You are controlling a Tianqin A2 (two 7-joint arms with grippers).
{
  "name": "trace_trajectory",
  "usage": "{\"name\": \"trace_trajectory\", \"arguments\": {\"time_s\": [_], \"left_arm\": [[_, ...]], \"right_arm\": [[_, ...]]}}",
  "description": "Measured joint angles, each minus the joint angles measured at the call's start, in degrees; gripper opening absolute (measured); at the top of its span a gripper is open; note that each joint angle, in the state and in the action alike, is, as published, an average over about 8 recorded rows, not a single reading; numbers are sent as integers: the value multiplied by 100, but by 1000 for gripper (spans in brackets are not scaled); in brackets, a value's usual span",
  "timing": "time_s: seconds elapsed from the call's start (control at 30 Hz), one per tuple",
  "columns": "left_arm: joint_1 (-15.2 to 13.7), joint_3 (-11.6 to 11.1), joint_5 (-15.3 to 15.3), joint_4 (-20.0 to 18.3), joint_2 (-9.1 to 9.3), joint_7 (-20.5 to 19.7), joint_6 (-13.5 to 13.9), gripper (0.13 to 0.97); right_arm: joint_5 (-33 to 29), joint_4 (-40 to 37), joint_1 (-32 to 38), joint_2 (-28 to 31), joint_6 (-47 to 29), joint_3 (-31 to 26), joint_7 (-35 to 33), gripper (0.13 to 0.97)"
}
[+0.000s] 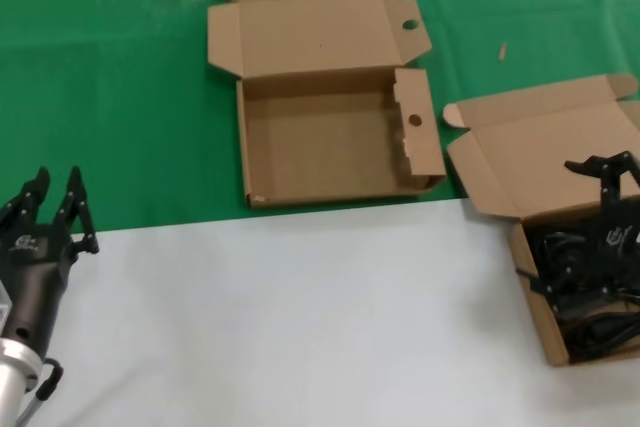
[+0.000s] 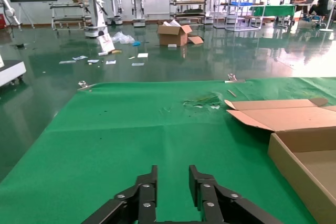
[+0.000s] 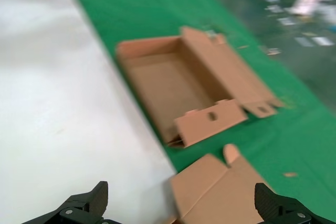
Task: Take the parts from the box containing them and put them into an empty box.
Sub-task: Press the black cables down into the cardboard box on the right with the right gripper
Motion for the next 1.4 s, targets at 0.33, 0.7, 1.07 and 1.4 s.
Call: {"name": "trace_trajectory", "arguments": {"time_s": [0.33, 0.7, 1.07, 1.4], "left_arm": [[0, 0, 0, 0, 0, 0, 0, 225], [0, 0, 0, 0, 0, 0, 0, 149], [0, 0, 0, 0, 0, 0, 0, 140], [0, 0, 0, 0, 0, 0, 0, 140]], "right_arm": [[313, -415, 1324, 891, -1797, -804, -808, 966], [-287, -1101, 3091, 907, -3418, -1750, -1355, 966], [-935, -1543, 4114, 581, -4247, -2344, -1515, 955], [-1307, -2075, 4376, 240, -4183, -2595, -1678, 922]]}}
